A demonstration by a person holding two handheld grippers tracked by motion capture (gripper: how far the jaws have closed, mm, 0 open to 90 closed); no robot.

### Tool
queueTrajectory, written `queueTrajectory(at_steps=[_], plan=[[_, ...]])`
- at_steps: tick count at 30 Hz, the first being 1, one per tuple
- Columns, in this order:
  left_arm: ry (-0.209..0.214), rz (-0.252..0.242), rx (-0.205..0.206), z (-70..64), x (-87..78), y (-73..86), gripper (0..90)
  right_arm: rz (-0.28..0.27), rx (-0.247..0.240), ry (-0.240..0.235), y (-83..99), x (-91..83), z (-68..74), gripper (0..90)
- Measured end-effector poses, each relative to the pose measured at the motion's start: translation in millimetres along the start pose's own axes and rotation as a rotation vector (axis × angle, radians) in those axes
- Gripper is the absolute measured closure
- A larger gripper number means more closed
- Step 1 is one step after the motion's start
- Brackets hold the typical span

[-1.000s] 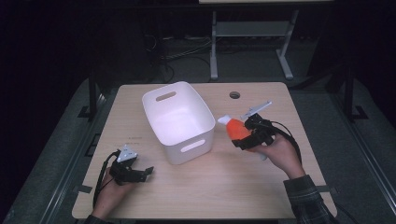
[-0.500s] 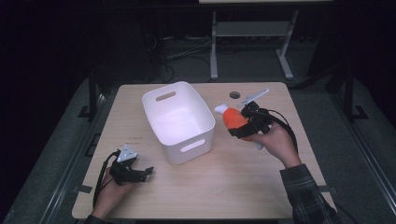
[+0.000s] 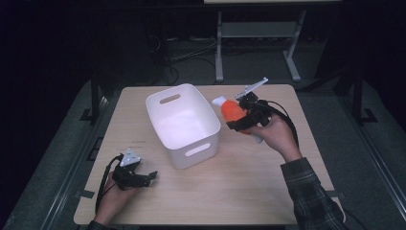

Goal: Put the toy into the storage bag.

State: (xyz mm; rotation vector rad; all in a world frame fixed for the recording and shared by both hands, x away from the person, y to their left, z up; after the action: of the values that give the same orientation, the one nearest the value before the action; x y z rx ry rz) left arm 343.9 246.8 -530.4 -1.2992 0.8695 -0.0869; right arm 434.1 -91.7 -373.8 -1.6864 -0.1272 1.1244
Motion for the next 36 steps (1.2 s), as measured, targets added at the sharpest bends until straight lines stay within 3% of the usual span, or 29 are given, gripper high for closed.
queueTrajectory(at_steps=[15, 36], plan=[[0.001, 0.0, 0.0, 0.0, 0.0, 0.0, 12.9, -0.005, -0.017, -0.014, -39.9, 16.7, 9.9, 22.9], [0.006, 0.002, 0.001, -0.5, -0.1, 0.0, 12.9, 0.019, -0.045, -0.043, -67.8, 48.1, 37.5, 22.8]])
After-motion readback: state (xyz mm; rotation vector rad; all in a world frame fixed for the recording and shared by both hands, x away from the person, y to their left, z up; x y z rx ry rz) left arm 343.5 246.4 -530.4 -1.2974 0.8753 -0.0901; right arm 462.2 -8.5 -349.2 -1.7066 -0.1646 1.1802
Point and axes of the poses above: each handheld gripper's, and its own axes: x roughly forward along the jaws, y roughly out of its underside, z roughly to its left, the point moved 8 cm from there along x, roughly forward along the jaws, and after that the axes turned 13 degrees about -z, right-handed, at the moved point
